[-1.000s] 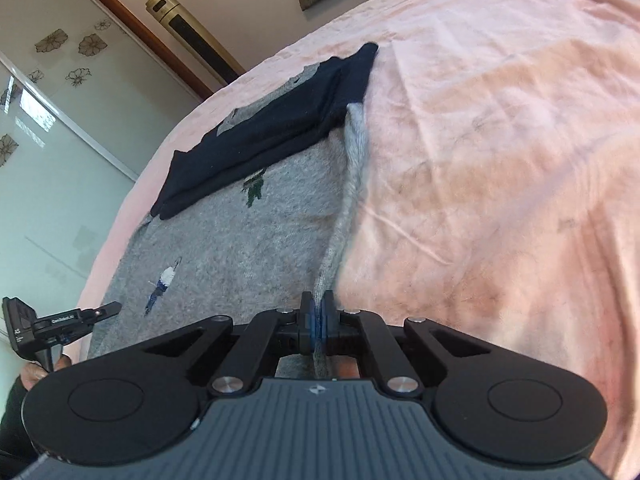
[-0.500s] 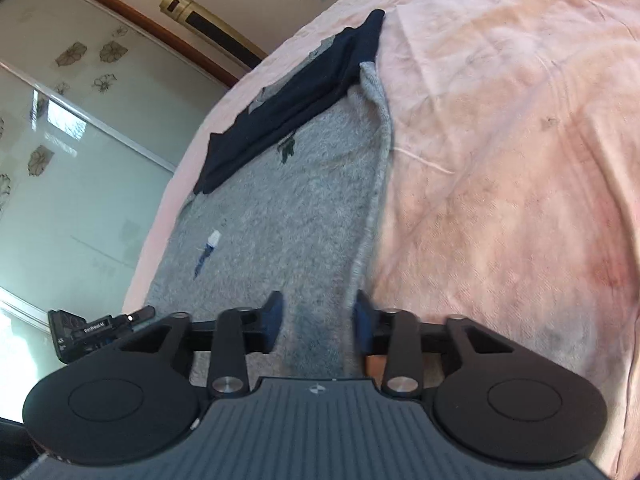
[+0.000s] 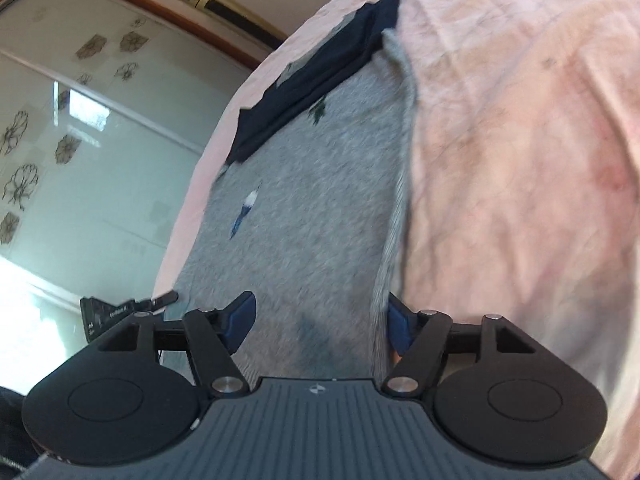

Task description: Fold small clothes

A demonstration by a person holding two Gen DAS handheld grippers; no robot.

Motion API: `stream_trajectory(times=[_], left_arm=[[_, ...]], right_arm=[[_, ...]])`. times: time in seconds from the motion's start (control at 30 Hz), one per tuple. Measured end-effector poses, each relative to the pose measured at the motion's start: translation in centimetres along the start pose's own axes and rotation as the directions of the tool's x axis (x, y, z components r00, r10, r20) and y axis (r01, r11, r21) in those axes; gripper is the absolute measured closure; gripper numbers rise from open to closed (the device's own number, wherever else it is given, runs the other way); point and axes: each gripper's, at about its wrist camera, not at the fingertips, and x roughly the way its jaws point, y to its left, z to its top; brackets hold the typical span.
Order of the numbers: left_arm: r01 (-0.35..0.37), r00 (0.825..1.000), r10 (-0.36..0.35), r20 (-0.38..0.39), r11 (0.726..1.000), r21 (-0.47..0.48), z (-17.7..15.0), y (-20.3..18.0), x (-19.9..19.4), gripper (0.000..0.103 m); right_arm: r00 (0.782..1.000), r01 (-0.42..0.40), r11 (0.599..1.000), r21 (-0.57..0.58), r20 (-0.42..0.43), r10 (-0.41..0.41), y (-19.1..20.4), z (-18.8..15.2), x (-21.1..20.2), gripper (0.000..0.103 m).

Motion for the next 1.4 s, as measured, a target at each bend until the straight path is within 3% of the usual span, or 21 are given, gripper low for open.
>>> stream_trajectory(times=[0.07,0.1,0.17,0.3,0.4,0.47,0.53,0.6,0.63,0.67,0.7,0.73,0.9,1.07,1.17,1.2,1.23,1.3,1.33,1.37,1.4], left_arm=[[-0.09,0.996,0.09,0.006,0.994,0.054,-0.3,-0.7,0.4,0.1],[-0.113,0.994,0.113,0.007,0.99,0.079,-0.3,-0.8,0.4,0.1],[-0.174,0.984,0.171,0.041,0.979,0.106,0.1,-0.8,-0.7,0.1],[-0.171,0.985,0.171,0.009,0.979,0.109,0.4,0.2,-1.5,0.1],[-0.132,0.991,0.133,-0.007,0.987,0.091,-0.4,0.0,-1.5,0.096],[-0.062,0.997,0.063,-0.041,0.997,0.037,-1.0,0.4,-1.9,0.074],[0.01,0.999,-0.011,-0.04,1.0,-0.011,-1.9,0.6,-2.5,0.05],[0.021,0.999,-0.021,-0.039,1.0,0.001,-2.9,-0.3,-2.6,0.045],[0.004,0.999,-0.003,-0.037,0.999,0.033,-3.2,-0.8,-2.5,0.047],[-0.021,0.999,0.023,-0.032,0.998,0.063,-3.3,-1.2,-2.4,0.073],[-0.049,0.997,0.053,-0.048,0.995,0.081,-3.2,-1.4,-2.1,0.093],[-0.078,0.995,0.083,-0.062,0.994,0.08,-3.2,-1.2,-2.0,0.098],[-0.137,0.988,0.144,-0.051,0.982,0.131,-3.4,-0.7,-3.5,0.099],[-0.097,0.991,0.108,-0.079,0.986,0.138,-3.4,-0.5,-3.8,0.093],[-0.141,0.988,0.15,-0.041,0.974,0.177,-2.4,-0.6,-5.8,0.092],[-0.179,0.984,0.178,0.022,0.966,0.188,-1.6,-0.9,-6.6,0.091],[-0.224,0.974,0.21,0.089,0.954,0.199,-0.6,-1.6,-7.0,0.081],[-0.289,0.947,0.239,0.214,0.927,0.24,1.2,-3.8,-6.4,0.045],[-0.308,0.935,0.236,0.266,0.911,0.276,1.8,-5.3,-5.3,0.017],[-0.331,0.92,0.231,0.315,0.89,0.313,2.1,-6.9,-3.8,0.006],[-0.36,0.904,0.238,0.355,0.871,0.333,2.3,-8.5,-1.5,0.006]], right_arm=[[0.999,0.023,0.999,-0.04,-0.027,-0.024,1.0,-0.8,0.8,0.054],[0.997,0.054,0.997,-0.056,-0.058,-0.057,1.3,-0.9,1.2,0.094],[0.994,0.077,0.993,-0.094,-0.064,-0.083,1.3,-1.1,1.0,0.094],[0.989,0.139,0.987,-0.086,-0.031,-0.142,0.2,-1.0,-1.5,0.096],[0.994,0.11,0.994,-0.011,-0.019,-0.11,-0.9,-1.3,-1.7,0.099],[0.996,0.089,0.996,0.015,-0.014,-0.089,-0.8,-1.7,-2.0,0.087],[1.0,0.025,1.0,0.008,-0.019,-0.025,-0.3,-2.6,-2.5,0.045],[0.999,-0.024,1.0,-0.012,-0.043,0.024,0.8,-3.4,-2.1,0.027],[0.998,-0.02,0.999,-0.024,-0.055,0.019,1.4,-3.8,-1.8,0.03],[0.999,-0.007,0.999,-0.038,-0.054,0.005,1.8,-4.1,-1.5,0.035],[0.997,0.016,0.998,-0.054,-0.071,-0.019,2.2,-4.2,-0.9,0.066],[0.993,0.043,0.997,-0.066,-0.109,-0.05,2.2,-4.3,-0.3,0.093],[0.988,0.093,0.987,-0.13,-0.113,-0.108,1.4,-4.5,-2.5,0.096],[0.992,0.066,0.996,-0.058,-0.106,-0.072,-0.1,-4.5,-3.0,0.095],[0.995,0.061,0.996,-0.072,-0.074,-0.067,0.4,-4.4,-3.4,0.069],[0.995,0.095,0.991,-0.091,-0.028,-0.098,1.1,-4.1,-3.9,0.052],[0.991,0.133,0.986,-0.104,0.019,-0.132,1.5,-3.6,-4.6,0.039],[0.971,0.215,0.969,-0.121,0.131,-0.2,2.7,-1.7,-5.3,0.039],[0.96,0.246,0.96,-0.136,0.175,-0.221,3.5,-0.6,-5.0,0.038],[0.949,0.267,0.951,-0.156,0.213,-0.232,4.4,0.5,-4.1,0.036],[0.936,0.292,0.94,-0.178,0.253,-0.243,5.3,1.8,-2.6,0.028]])
